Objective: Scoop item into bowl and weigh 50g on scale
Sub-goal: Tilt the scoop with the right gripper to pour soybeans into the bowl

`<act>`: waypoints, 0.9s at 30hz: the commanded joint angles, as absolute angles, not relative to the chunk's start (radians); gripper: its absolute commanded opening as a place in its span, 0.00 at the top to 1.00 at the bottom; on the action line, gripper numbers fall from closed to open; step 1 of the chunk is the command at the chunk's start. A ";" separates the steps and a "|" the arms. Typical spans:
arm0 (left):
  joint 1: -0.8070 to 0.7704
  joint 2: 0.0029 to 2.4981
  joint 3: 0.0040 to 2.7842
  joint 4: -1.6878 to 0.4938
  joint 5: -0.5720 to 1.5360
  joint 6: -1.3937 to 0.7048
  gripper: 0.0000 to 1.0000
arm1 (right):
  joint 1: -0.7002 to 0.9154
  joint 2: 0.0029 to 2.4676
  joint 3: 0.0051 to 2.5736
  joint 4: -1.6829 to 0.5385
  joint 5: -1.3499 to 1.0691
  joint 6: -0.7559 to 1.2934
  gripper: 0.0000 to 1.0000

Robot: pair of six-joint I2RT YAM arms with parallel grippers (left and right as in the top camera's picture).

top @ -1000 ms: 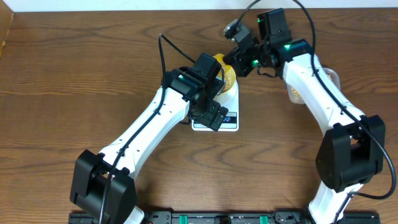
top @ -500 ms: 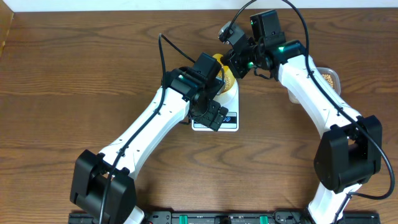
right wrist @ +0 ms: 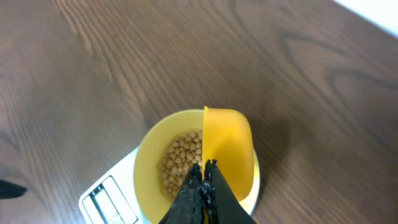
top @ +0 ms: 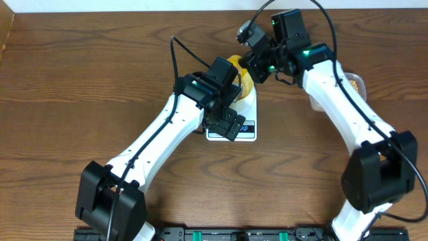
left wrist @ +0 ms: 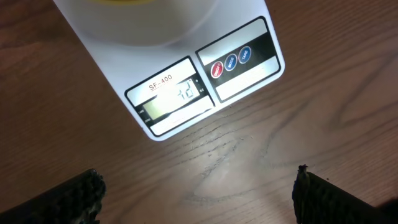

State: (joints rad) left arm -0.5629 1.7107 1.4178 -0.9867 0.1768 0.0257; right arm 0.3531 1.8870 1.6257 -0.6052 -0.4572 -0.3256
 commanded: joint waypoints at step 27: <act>-0.560 1.719 1.414 -0.989 0.164 0.022 0.02 | 0.408 1.827 1.623 -0.673 -0.377 -0.562 0.99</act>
